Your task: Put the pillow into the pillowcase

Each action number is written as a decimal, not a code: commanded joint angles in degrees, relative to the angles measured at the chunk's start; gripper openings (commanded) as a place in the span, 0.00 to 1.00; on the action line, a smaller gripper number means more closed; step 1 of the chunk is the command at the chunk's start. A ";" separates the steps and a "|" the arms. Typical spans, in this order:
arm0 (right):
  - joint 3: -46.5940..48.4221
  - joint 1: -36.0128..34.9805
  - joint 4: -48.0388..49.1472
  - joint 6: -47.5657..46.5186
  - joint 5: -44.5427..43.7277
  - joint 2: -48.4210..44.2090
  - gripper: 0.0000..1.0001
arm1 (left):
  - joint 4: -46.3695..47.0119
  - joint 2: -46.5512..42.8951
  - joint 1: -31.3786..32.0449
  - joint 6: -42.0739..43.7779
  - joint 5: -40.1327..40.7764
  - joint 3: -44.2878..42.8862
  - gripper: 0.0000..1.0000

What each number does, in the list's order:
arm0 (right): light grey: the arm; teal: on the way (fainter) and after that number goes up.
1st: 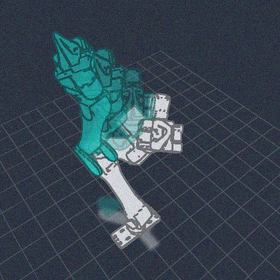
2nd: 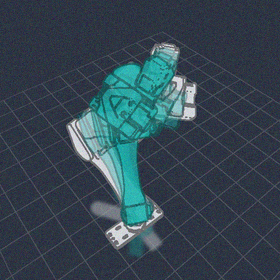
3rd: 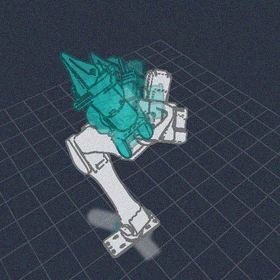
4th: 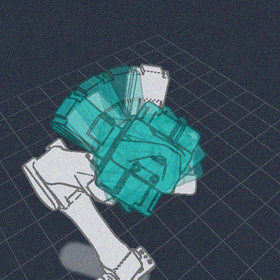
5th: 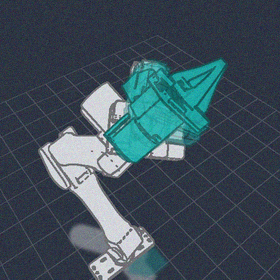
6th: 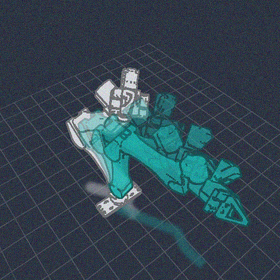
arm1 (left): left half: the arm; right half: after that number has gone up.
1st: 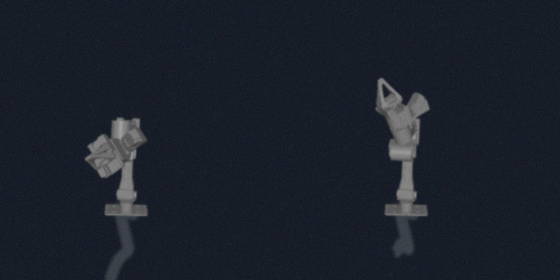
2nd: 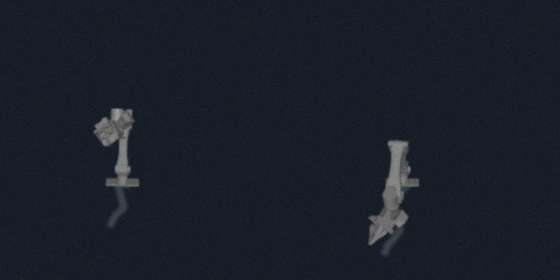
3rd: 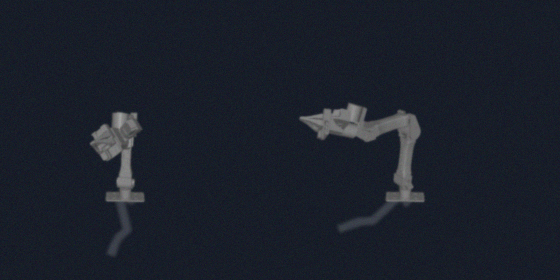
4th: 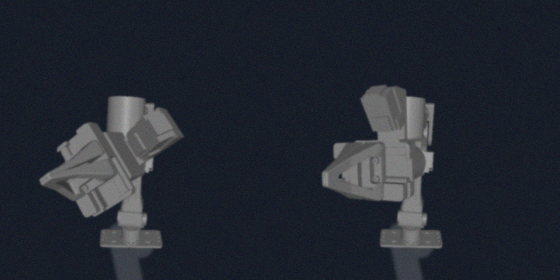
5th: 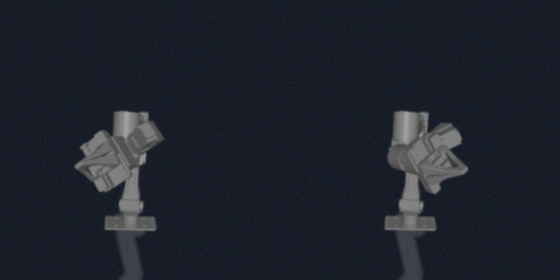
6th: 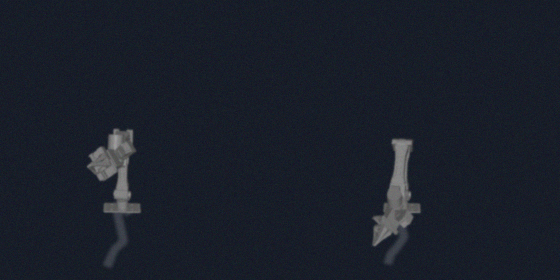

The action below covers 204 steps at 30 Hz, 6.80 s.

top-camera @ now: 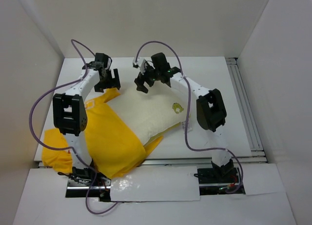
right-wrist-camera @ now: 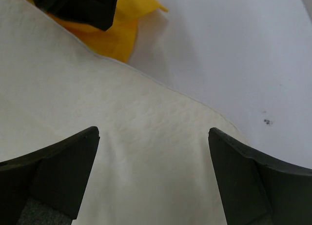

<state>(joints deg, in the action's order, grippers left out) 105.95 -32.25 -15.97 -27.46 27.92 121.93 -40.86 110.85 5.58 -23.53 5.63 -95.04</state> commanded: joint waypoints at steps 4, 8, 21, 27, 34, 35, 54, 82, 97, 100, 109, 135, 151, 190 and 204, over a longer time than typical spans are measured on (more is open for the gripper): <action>9.88 -0.70 -12.41 -8.48 5.91 9.11 1.00 | 6.04 3.85 -2.16 9.89 -9.13 -1.56 0.99; 11.38 -1.23 -14.36 -9.63 7.67 11.84 0.99 | 8.60 4.90 -2.16 11.57 -16.33 -0.14 0.72; -10.37 -1.76 3.11 -4.72 2.67 -1.94 0.00 | 11.50 5.97 1.45 4.91 -18.98 -2.95 0.00; -19.72 -1.76 9.55 -5.05 7.31 -16.62 0.00 | 17.29 -5.36 7.85 0.51 -21.11 -5.58 0.00; -26.32 -2.99 13.85 -3.13 16.72 -26.22 0.00 | 13.27 -6.09 18.49 -0.03 -17.32 -20.78 0.00; -26.32 -2.99 13.86 -2.43 16.73 -26.74 0.00 | 11.26 -5.30 19.80 -0.55 -16.62 -22.71 0.00; -40.30 -1.50 12.36 1.18 3.28 -31.23 0.00 | 0.24 -0.55 2.77 13.14 -24.77 -8.85 1.00; -40.91 -1.50 20.25 5.47 0.20 -33.33 0.00 | 7.99 -0.54 11.55 10.71 -32.08 -9.59 0.00; -50.93 -6.42 66.91 24.47 -0.41 -34.40 0.00 | 5.18 11.40 23.59 3.85 -35.25 -36.70 0.00; -50.93 -6.42 66.94 24.39 0.37 -34.39 0.00 | 4.39 15.09 23.07 1.74 -29.72 -38.81 0.00; -45.85 -5.63 53.43 26.31 -19.20 -26.33 0.11 | 5.79 17.93 21.84 2.35 -33.58 -38.02 1.00; -41.36 -23.73 14.21 7.17 -16.06 -25.89 1.00 | -3.26 -57.39 1.18 -30.17 -1.58 48.62 1.00; -41.08 -20.40 31.34 20.50 -32.05 -7.93 0.00 | -1.86 -61.19 0.04 -31.14 -2.11 57.16 1.00; -53.40 -11.87 20.10 47.24 -27.49 -39.31 0.00 | 39.26 -26.47 17.97 -28.06 10.46 53.03 0.95; -51.02 -8.27 18.95 46.71 -22.39 -43.44 0.00 | 41.06 -21.37 18.50 -29.37 21.18 47.06 0.00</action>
<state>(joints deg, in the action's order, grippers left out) 50.78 -41.30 1.08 18.35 3.20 81.95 -1.28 89.45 23.83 -51.40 21.28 -44.77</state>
